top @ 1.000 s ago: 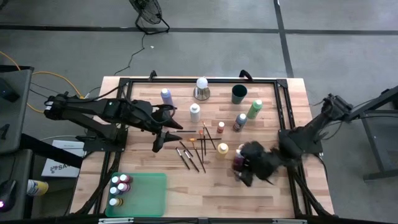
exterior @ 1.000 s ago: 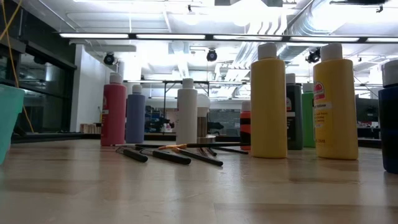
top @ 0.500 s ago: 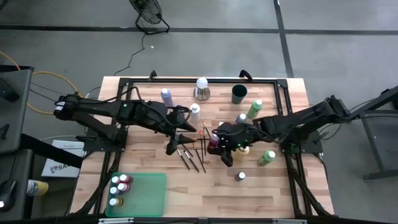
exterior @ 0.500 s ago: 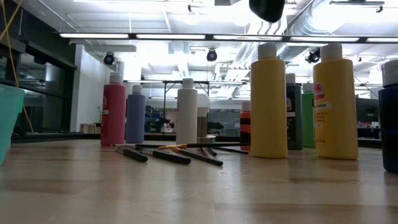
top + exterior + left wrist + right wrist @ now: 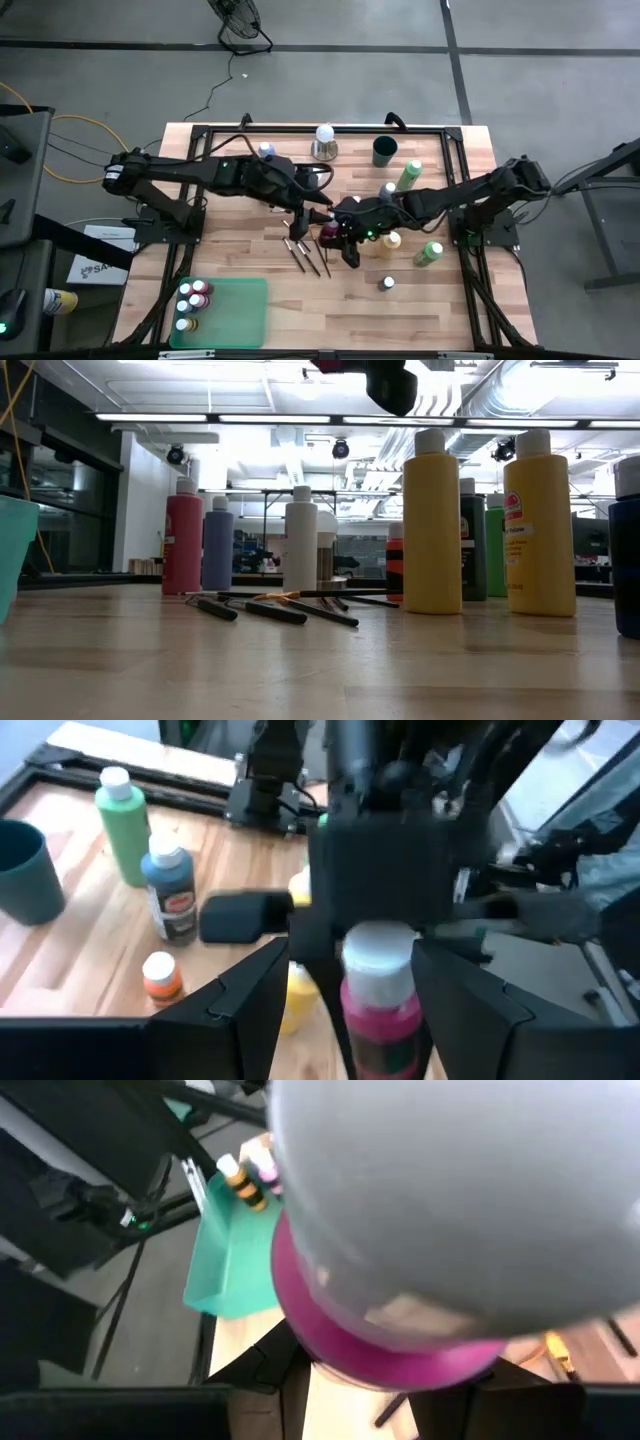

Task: Pick & Place Paint Supplies
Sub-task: Put the purple paint bottle into the green bin

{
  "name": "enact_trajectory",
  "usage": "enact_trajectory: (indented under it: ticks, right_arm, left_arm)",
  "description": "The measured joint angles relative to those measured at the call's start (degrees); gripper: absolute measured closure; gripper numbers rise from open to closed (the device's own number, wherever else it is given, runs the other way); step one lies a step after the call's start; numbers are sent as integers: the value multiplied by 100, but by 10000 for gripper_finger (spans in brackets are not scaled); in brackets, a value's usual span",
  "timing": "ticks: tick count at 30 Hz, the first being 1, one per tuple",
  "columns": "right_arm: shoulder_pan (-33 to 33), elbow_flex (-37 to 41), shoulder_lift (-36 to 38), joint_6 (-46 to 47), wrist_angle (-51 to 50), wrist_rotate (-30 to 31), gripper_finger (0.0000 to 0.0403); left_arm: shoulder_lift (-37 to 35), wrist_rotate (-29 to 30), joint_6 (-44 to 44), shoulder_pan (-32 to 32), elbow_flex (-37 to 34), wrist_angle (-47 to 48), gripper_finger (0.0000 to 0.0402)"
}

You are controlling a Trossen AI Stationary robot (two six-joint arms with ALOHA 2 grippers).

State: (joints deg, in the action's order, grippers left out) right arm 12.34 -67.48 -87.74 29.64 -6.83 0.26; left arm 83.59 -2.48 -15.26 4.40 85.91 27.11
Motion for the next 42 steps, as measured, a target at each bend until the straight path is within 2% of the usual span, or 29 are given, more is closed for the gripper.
enact_trajectory:
  ticks: [6,22,26,33,42]
  right_arm:
    - [-65,-3,2,-146,211,127,282]
    - [-127,-7,-87,-305,227,61,279]
    - [-127,-7,-87,-303,115,-19,280]
    - [-127,-7,-87,-314,86,-23,279]
    - [-127,-9,-92,-242,-134,-68,278]
  left_arm:
    - [0,-350,-1,9,0,-16,194]
    - [344,-448,-49,9,-9,-324,196]
    - [343,-446,-49,7,-2,-296,218]
    - [343,-465,-69,7,-2,-252,285]
    - [297,-589,-60,4,0,59,287]
